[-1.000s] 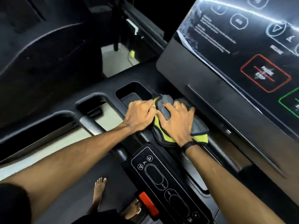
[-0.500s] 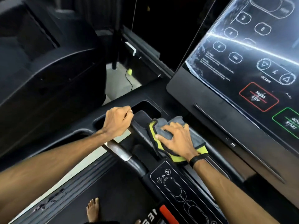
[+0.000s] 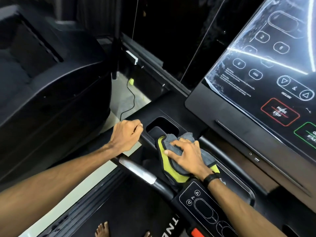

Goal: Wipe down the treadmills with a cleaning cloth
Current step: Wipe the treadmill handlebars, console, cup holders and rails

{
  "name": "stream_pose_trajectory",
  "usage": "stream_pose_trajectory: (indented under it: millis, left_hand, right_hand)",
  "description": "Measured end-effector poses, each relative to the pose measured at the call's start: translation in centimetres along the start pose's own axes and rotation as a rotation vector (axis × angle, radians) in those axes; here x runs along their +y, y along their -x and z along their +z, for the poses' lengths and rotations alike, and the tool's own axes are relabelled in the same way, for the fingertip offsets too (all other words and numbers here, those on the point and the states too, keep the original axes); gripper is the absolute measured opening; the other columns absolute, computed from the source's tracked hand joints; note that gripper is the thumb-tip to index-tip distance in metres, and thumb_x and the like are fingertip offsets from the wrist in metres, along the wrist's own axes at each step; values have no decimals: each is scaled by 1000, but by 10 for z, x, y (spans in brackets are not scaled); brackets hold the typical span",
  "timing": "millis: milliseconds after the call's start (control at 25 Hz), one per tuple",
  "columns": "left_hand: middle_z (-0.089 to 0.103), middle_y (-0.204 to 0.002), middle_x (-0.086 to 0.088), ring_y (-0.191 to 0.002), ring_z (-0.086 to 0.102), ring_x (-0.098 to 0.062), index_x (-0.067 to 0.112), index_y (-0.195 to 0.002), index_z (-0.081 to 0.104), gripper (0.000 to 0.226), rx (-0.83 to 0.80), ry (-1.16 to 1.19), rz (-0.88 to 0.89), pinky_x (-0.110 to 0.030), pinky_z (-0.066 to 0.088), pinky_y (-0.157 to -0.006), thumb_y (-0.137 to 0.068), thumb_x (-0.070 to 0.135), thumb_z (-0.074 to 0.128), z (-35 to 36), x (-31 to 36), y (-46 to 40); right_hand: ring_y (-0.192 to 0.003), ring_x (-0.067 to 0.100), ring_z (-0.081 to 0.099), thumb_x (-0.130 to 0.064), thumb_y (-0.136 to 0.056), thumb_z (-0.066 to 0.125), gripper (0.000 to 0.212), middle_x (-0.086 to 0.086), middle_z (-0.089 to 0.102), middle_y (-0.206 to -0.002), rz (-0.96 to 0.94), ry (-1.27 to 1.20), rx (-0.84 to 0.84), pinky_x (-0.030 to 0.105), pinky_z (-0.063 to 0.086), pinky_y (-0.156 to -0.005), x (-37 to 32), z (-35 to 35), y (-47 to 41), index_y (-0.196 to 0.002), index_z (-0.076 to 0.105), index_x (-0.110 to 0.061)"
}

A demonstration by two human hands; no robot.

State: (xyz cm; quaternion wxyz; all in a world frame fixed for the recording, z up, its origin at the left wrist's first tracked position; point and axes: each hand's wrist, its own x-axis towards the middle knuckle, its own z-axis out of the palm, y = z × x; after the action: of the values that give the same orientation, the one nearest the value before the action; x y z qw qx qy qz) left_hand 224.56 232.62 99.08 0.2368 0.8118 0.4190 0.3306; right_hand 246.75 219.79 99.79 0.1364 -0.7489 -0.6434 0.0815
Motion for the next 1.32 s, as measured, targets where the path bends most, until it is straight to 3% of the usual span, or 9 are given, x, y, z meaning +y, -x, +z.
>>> stream_pose_trajectory:
  millis: [160,360,480,640,800,920,1000,1200,1320]
  left_hand:
    - [56,-56,-7,-56,54,-31,5,-68,57,47,40,50,-11,-47,46,-60,-96,34,33,-8,-4,-9]
    - [45,-46,2,-51,52,-29,8,-67,60,47,112,54,-40,-47,48,-61,-100,33,36,-20,-16,-14]
    - [37,-42,9,-45,46,-20,11,-66,62,50,171,56,-98,-45,48,-58,-99,36,34,-25,-26,-16]
    - [37,-42,10,-45,47,-18,11,-65,62,55,169,39,-116,-45,48,-58,-97,41,30,-14,-25,-26]
    - [38,-44,9,-49,50,-22,12,-65,60,48,111,12,-76,-45,48,-61,-98,34,34,-1,-8,-33]
    - [40,-45,8,-49,51,-21,11,-64,59,44,119,-17,-78,-44,47,-59,-99,29,36,-3,-4,-31]
    - [42,-46,6,-50,52,-21,10,-64,58,45,122,-26,-107,-44,47,-60,-99,28,36,-3,-5,-22]
    - [44,-47,6,-49,50,-18,11,-61,55,46,106,-45,-126,-43,47,-61,-98,29,35,-5,-8,-2]
    - [47,-46,8,-46,48,-8,13,-62,58,44,154,-38,-132,-37,45,-58,-98,28,37,-16,-11,-5]
  right_hand:
    - [-96,16,51,-76,-86,37,63,-10,51,-92,-14,108,157,37,20,-79,-19,-3,-41,-115,71,-32]
    - [-143,18,33,-71,-96,12,79,2,44,-150,-209,287,-226,44,6,-119,-22,20,-72,-144,52,-22]
    - [-149,16,25,-74,-90,-4,95,2,40,-157,-280,345,-323,39,-2,-124,-14,25,-79,-149,47,-18]
    - [-133,23,47,-65,-95,-1,87,8,62,-134,-249,426,-362,41,19,-117,-21,23,-95,-133,60,-15]
    - [-110,28,60,-49,-101,-5,70,7,71,-111,-278,456,-453,44,28,-94,-32,23,-106,-149,43,-31]
    - [-98,27,62,-52,-97,-10,85,6,72,-93,-341,440,-351,42,27,-88,-31,24,-111,-105,70,-23]
    - [-97,31,64,-56,-104,6,70,10,69,-81,-315,308,-357,46,31,-96,-24,29,-102,-64,53,-23]
    - [-91,33,63,-65,-98,30,69,11,69,-76,-166,139,-129,41,37,-91,-16,25,-81,-61,57,-13]
    - [-67,36,55,-85,-82,30,87,17,56,-58,137,-379,4,45,37,-67,-15,5,-77,-56,51,-5]
